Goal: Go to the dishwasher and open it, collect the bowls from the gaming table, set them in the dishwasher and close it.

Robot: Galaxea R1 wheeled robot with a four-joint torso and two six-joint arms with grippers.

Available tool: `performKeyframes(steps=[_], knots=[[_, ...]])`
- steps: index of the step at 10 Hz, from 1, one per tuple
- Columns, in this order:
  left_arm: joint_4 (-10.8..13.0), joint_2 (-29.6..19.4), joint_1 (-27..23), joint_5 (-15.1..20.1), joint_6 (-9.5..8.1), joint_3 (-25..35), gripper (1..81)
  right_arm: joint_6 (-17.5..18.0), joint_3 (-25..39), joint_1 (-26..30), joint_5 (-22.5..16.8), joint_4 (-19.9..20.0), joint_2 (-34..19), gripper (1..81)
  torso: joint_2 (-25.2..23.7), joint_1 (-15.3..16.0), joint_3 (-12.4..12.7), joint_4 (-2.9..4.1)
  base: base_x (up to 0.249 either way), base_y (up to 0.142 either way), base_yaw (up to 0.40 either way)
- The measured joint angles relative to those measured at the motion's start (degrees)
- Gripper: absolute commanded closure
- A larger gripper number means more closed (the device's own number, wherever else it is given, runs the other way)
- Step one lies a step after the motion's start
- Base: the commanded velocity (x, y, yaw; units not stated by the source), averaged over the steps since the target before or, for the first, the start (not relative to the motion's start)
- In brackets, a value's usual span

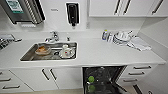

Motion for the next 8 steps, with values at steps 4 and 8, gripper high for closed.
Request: performKeyframes(steps=[4, 8], knots=[[0.0, -0.1, -0.4, 0.2, 0.00, 0.0, 1.0, -4.1, -1.4, -7.3, -0.2, 0.1, 2.6, 1.0, 0.0, 0.0, 0.0, 0.00, 0.000, 0.000, 0.000], [0.0, -0.2, -0.5, 0.2, 0.00, 0.0, 1.0, -10.6, -12.8, -10.3, 0.7, 0.6, 12.3, 1.0, -0.1, 0.0, 0.0, 0.00, 0.000, 0.000, 0.000]])
